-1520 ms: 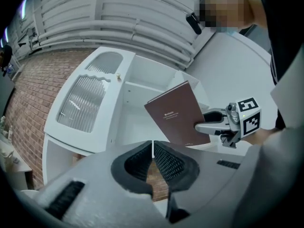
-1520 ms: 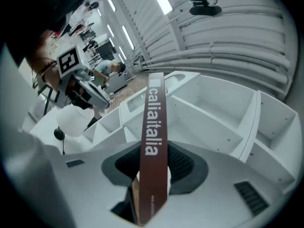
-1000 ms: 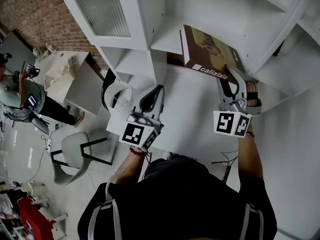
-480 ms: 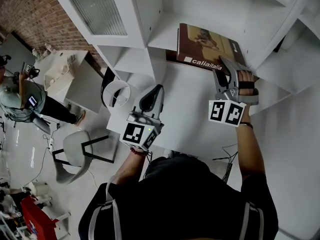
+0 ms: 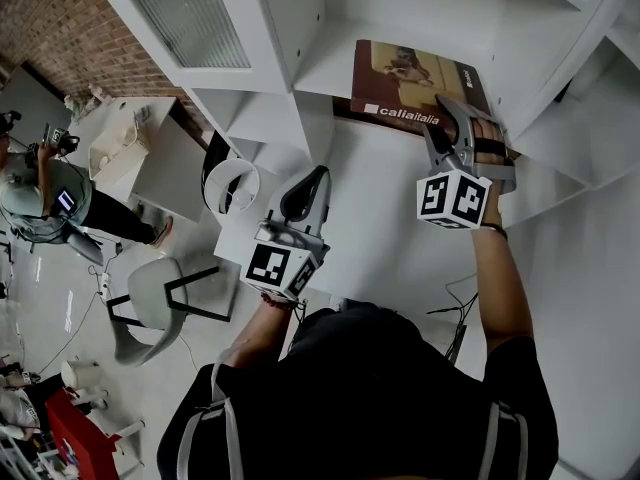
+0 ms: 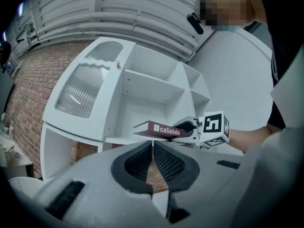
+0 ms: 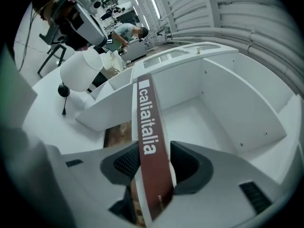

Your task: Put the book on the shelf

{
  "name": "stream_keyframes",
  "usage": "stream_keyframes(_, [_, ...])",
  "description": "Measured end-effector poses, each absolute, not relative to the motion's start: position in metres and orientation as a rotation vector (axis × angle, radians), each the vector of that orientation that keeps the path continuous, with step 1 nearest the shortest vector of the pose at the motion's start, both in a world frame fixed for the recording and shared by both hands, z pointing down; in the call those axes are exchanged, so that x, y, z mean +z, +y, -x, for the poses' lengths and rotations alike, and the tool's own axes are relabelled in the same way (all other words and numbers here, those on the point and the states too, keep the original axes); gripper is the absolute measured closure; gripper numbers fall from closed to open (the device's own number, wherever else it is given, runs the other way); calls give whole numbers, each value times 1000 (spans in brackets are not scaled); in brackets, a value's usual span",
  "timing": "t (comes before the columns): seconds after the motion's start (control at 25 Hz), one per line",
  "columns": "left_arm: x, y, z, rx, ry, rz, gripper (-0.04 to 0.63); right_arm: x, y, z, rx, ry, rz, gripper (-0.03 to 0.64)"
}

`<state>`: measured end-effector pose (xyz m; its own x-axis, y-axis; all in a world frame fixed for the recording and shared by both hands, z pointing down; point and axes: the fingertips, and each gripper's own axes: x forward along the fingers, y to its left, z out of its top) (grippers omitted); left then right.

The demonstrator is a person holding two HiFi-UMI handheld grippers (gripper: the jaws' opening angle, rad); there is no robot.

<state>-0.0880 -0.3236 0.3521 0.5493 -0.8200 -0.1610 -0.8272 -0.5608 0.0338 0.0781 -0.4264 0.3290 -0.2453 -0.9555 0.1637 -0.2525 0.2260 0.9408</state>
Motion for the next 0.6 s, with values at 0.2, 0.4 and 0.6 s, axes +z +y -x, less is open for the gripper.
stream_keyframes(0.2, [351, -327, 85, 247, 1444, 2743, 567, 339, -439, -77, -966, -1771, -1101, 383])
stream_keyframes(0.4, [359, -336, 90, 237, 1471, 2739, 566, 342, -448, -77, -862, -1838, -1069, 353])
stream_keyframes(0.6, [358, -339, 85, 232, 1453, 2759, 566, 343, -451, -74, -754, -1898, -1003, 347])
